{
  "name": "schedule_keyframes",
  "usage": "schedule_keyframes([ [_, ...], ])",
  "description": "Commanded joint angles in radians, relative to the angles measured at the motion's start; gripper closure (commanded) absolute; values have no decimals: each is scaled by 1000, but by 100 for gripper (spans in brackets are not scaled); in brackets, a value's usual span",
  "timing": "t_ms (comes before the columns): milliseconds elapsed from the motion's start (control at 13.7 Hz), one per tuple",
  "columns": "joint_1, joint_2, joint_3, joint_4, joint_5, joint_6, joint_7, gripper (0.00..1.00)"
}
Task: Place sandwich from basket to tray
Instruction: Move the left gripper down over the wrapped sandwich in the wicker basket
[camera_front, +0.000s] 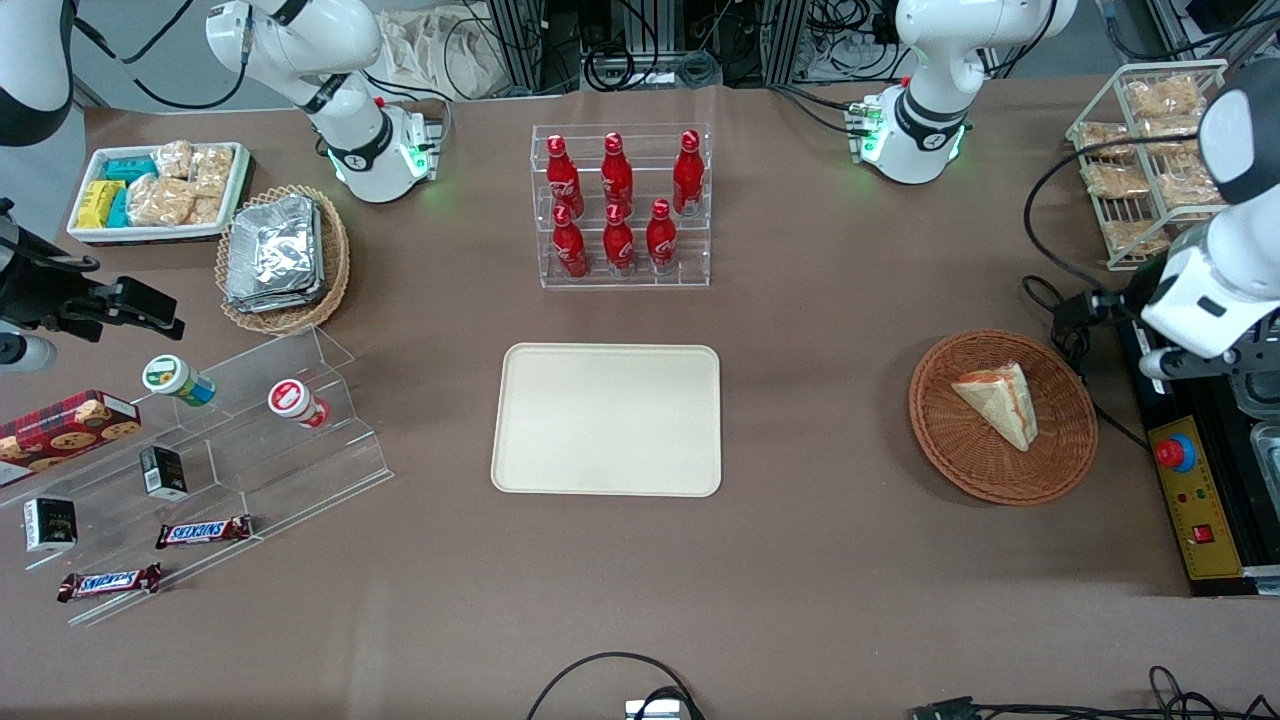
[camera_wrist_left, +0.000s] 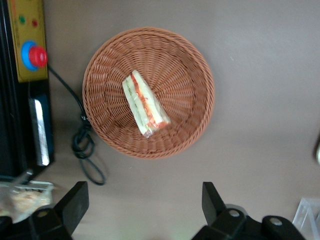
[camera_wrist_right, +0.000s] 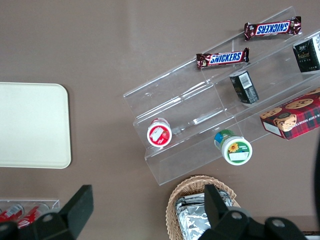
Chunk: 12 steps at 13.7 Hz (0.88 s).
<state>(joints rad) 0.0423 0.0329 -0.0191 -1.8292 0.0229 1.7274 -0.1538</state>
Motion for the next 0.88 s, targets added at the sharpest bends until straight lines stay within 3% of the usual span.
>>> schedule_keyframes([
  [0,4,-47,13,-172,-24,153,-160,0],
  [292,4,-19,15,-402,-24,525,-305,0],
  [802,5,139,33,-398,-26,639,-403,0],
])
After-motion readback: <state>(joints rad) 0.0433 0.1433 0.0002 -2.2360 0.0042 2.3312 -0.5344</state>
